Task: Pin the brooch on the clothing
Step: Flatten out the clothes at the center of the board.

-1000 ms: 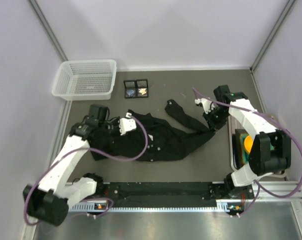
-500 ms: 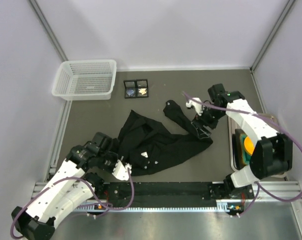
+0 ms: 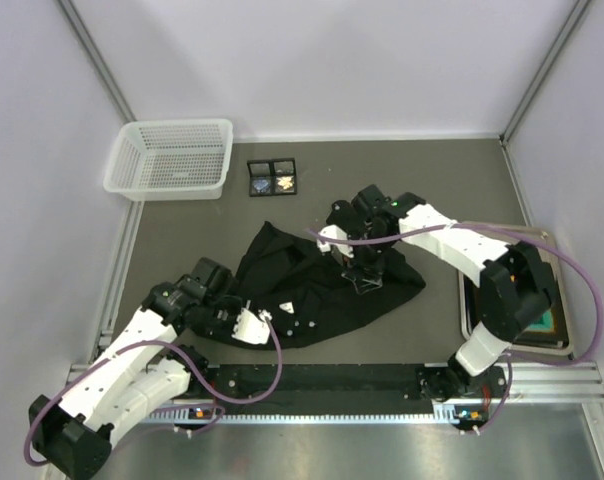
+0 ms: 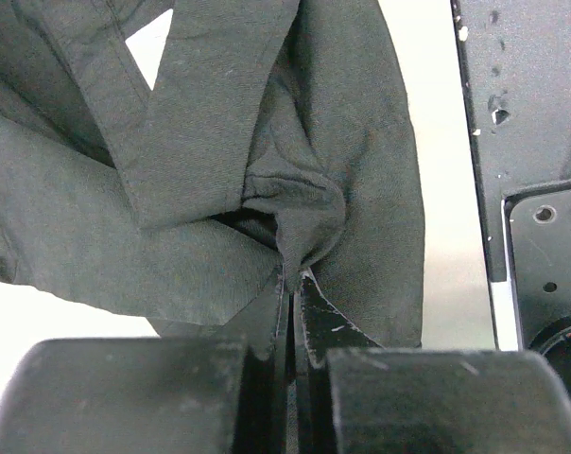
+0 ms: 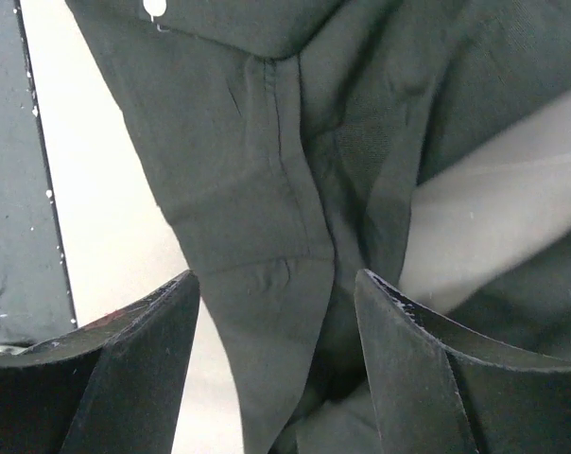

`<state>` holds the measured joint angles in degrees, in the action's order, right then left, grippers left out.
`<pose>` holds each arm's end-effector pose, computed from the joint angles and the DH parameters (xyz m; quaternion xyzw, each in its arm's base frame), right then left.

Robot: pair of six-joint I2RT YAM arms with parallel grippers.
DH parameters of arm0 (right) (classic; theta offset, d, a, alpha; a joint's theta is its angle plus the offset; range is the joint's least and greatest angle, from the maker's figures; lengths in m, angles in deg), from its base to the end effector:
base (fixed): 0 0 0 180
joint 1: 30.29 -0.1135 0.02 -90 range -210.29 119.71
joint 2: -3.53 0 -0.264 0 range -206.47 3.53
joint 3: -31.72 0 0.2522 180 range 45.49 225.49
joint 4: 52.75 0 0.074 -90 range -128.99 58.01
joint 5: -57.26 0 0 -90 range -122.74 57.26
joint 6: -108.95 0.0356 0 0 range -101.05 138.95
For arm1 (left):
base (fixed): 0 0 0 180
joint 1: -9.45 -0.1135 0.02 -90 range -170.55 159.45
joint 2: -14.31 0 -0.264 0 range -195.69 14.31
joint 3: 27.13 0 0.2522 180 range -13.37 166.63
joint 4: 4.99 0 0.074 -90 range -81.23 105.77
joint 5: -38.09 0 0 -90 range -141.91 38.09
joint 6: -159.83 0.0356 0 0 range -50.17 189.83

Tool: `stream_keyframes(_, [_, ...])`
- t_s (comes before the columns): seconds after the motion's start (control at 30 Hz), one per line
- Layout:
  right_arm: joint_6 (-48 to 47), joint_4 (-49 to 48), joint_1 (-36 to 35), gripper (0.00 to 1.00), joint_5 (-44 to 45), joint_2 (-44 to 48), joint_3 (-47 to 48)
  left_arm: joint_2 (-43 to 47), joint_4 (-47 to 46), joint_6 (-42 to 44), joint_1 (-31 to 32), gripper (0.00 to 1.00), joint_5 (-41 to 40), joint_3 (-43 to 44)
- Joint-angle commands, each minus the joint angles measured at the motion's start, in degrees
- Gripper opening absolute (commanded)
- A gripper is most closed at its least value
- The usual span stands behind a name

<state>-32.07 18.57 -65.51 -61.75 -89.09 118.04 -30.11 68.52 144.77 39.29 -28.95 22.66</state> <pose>0.2394 0.1902 0.2469 -0.6776 0.6841 0.2323 0.1376 0.0992 -0.0729 0.2228 0.7853 0.5573 -0.1092 0.2465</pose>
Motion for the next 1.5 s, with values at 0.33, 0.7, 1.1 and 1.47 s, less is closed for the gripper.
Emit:
stream_keyframes(0.33, [-5.31,-5.26,-7.14,0.7,-2.98,-13.19,4.79,-0.4,-3.5,-1.02,0.12,0.02,0.24,-1.23])
stream_keyframes(0.7, [-5.49,-4.56,-7.23,0.26,-2.8,-8.82,-1.62,-0.93,-5.16,-4.35,-0.05,0.14,-2.48,-2.98])
stream_keyframes(1.1, [2.95,-4.56,-5.12,0.0,-1.4,4.28,-5.67,-6.29,1.16,-9.28,-3.83,0.45,1.56,2.73])
stream_keyframes(1.47, [3.83,-4.56,-3.8,0.0,0.63,6.84,-6.37,-4.36,3.27,-9.81,-3.83,0.49,5.86,6.24])
